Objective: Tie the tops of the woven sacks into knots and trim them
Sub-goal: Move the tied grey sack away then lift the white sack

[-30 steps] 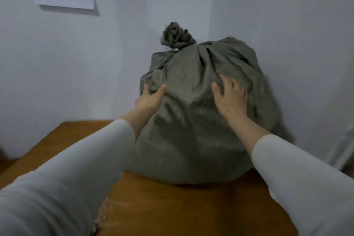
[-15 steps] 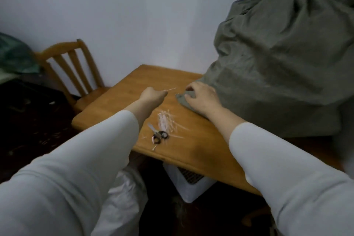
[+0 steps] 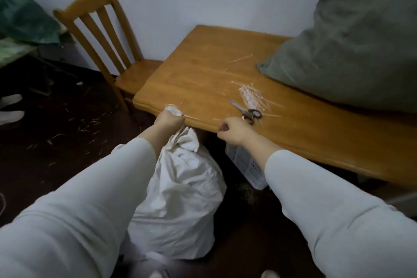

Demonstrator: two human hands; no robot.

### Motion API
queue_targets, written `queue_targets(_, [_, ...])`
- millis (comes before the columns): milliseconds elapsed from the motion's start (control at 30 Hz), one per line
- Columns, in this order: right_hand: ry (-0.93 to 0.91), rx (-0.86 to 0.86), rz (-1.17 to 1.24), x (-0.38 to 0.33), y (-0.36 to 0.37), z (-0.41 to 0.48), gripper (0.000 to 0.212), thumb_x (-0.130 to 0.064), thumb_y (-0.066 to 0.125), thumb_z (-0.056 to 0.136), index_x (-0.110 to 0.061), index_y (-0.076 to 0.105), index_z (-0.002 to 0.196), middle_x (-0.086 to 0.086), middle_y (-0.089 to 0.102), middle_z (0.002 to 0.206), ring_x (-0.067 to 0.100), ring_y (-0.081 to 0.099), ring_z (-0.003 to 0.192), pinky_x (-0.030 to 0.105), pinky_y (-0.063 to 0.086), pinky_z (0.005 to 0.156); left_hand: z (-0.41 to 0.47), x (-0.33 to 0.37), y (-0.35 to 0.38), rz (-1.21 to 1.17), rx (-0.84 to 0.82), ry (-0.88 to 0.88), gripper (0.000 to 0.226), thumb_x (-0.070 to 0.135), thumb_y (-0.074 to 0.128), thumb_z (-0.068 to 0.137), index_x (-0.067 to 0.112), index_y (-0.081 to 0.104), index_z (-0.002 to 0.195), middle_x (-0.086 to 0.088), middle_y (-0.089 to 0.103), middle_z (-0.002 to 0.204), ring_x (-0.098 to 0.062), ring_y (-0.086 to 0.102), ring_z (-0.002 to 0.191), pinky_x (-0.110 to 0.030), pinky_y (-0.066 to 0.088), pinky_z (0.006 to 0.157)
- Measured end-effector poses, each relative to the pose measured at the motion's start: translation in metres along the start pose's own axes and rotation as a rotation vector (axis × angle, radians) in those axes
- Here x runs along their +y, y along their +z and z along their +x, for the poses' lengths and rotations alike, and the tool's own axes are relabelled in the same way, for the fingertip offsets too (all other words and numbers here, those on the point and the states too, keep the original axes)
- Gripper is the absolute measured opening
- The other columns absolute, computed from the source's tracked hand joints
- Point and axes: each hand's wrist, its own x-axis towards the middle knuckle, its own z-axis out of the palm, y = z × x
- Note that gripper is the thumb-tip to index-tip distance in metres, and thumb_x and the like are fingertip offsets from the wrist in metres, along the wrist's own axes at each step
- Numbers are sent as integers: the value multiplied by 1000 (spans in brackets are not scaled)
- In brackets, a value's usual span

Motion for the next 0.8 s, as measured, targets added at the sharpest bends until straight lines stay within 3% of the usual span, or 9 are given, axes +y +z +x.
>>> queue_targets(67, [84, -34, 43, -14, 34, 6, 25, -26, 58, 88, -13, 63, 108, 8, 62, 115, 27, 58, 106, 39, 49, 91, 20, -30, -16, 19, -50, -17, 35, 20, 52, 91, -4, 56, 116, -19, 61, 110, -33, 58, 108, -34, 45, 83])
queue_targets(167, [184, -69, 89, -29, 80, 14, 23, -24, 56, 88, -14, 62, 108, 8, 62, 114, 26, 58, 103, 40, 50, 91, 46, -67, -43, 103, -96, -50, 20, 17, 49, 92, 1, 55, 102, -14, 56, 95, -26, 55, 84, -33, 43, 73])
queue_targets(300, [284, -105, 131, -38, 129, 14, 22, -18, 50, 89, -14, 61, 107, 7, 60, 113, 25, 56, 102, 39, 50, 89, 73, -111, -62, 208, -86, -142, 35, 18, 47, 93, 2, 55, 123, -10, 52, 99, -36, 58, 104, -39, 47, 91])
queue_targets(400, [332, -111, 145, -38, 156, 17, 27, -18, 47, 93, -13, 58, 117, 8, 56, 125, 27, 53, 113, 37, 46, 95, 78, -139, -67, 351, -31, -174, 33, 20, 46, 92, 6, 57, 119, -14, 58, 109, -32, 57, 106, -39, 48, 98])
queue_targets(567, [398, -125, 129, -43, 196, 34, 38, -17, 47, 95, -13, 49, 133, 11, 47, 139, 29, 47, 124, 39, 43, 102, 105, -183, -65, 441, -129, -170, 41, 13, 43, 98, -1, 43, 137, -18, 41, 141, -34, 40, 130, -38, 32, 112])
queue_targets(700, [487, -102, 113, -35, 233, 54, 49, -25, 52, 94, -9, 39, 138, 13, 36, 145, 30, 44, 128, 38, 42, 102, 145, -216, -66, 517, -12, -190, 49, 32, 41, 96, 12, 38, 141, -19, 33, 146, -37, 31, 134, -44, 29, 109])
queue_targets(800, [596, -60, 188, -18, 261, 74, 65, -28, 57, 91, -8, 27, 144, 14, 22, 151, 32, 38, 131, 40, 42, 101, 176, -227, -62, 527, 25, -264, 67, 51, 45, 91, 28, 20, 149, -18, 15, 153, -40, 13, 140, -54, 20, 111])
